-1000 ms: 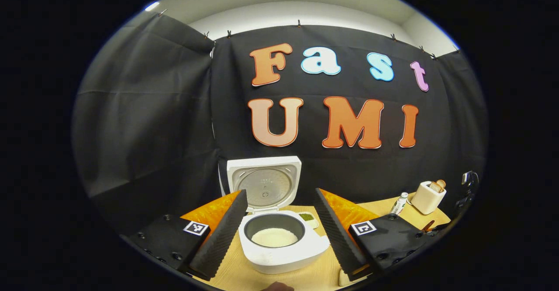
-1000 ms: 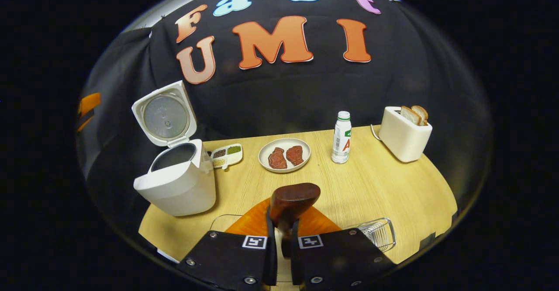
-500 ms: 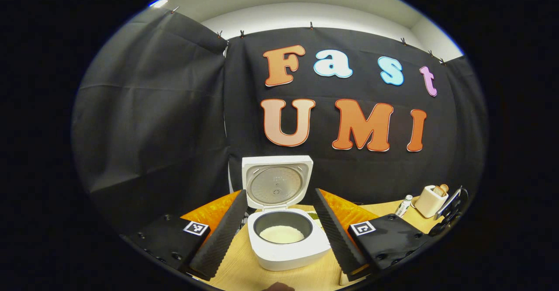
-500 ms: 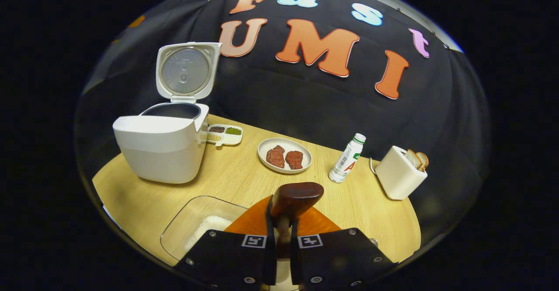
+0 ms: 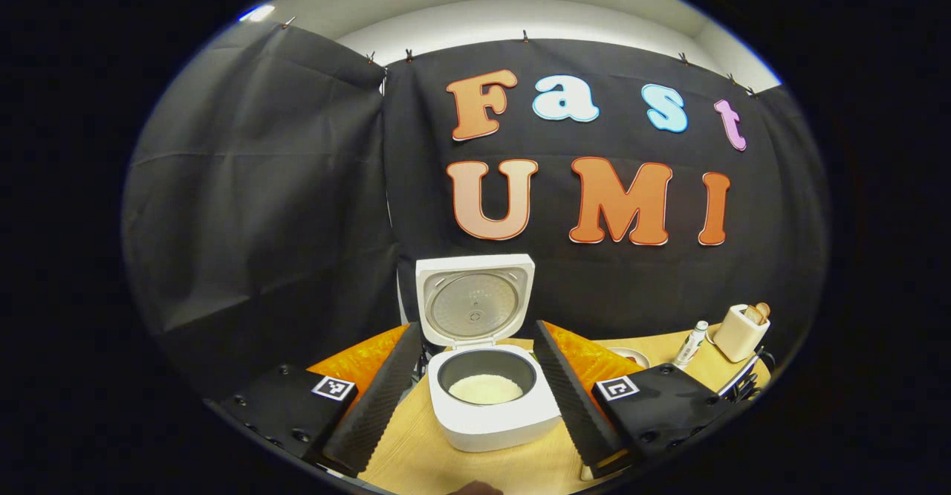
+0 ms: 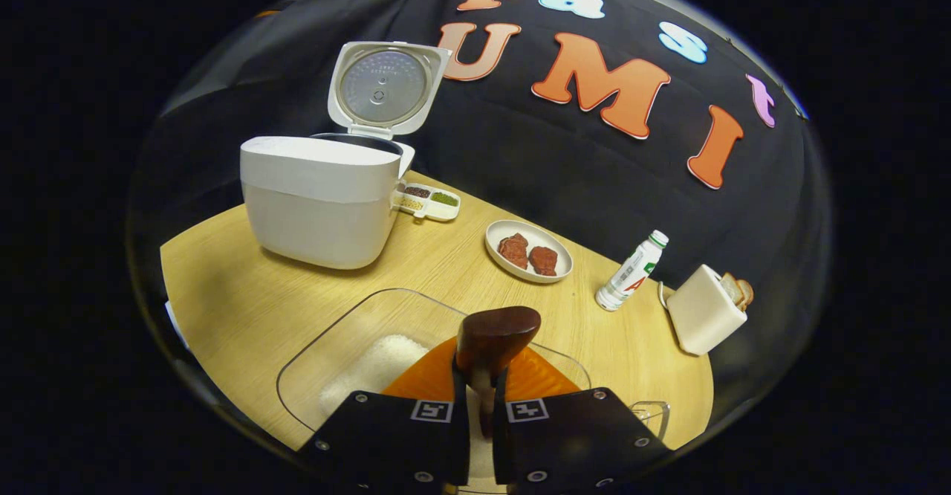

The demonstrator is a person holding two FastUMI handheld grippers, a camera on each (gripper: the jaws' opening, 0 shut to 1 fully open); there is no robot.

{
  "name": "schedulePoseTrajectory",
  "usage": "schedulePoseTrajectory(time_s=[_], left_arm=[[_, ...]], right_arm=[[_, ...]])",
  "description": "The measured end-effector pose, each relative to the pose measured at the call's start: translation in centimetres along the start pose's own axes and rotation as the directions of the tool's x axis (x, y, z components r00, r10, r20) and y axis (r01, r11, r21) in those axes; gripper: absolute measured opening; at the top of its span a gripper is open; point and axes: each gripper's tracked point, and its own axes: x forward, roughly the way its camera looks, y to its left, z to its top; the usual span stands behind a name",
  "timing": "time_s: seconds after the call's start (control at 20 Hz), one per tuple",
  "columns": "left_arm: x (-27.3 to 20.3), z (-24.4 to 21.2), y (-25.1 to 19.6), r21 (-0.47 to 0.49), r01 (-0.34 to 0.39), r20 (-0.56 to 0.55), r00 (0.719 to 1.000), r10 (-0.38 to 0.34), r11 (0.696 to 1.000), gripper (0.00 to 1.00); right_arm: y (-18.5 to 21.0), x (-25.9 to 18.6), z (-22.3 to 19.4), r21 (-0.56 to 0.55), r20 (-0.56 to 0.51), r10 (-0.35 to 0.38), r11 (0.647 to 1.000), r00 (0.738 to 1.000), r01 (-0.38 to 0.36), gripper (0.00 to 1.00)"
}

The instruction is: Close the left gripper, press the button to open the rice cooker; take a wooden spoon from the chopstick holder with the right hand, scoop a spoonful of rice and pour it into the rice cooker, then put the wooden spoon back into the chopstick holder.

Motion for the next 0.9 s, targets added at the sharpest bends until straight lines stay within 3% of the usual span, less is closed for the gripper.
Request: schedulePoseTrajectory(time_s=[0.15,0.4,0.5,0.65,0.9], left_arm=[[0.2,0.1,-0.5,0.014,0.011,-0.002,1.0,-0.011,1.0,1.0],[0.4,-0.3,-0.4,0.029,0.016,-0.013,1.0,-0.016,0.999,1.0],[0.5,-0.6,-0.1,0.022,0.012,-0.022,1.0,-0.011,1.0,1.0],[0.2,-1.0,0.7,0.026,-0.002,-0.027,1.0,0.003,1.0,1.0],[0.0,-0.9,2.0,0.04,-0.023,-0.011,1.0,0.024,0.999,1.0]], right_arm=[[0.5,0.2,0.0,0.034,-0.007,0.015,0.999,1.0,-0.015,0.12],[1.5,0.0,1.0,0.225,-0.003,0.082,0.971,0.997,-0.08,0.12],[2.1,0.0,1.3,0.31,-0.014,0.114,0.945,0.993,-0.105,0.12],[3.5,-0.3,1.2,0.465,-0.039,0.185,0.873,0.982,-0.146,0.12],[3.2,0.2,1.0,0.612,-0.068,0.219,0.78,0.973,-0.133,0.12]])
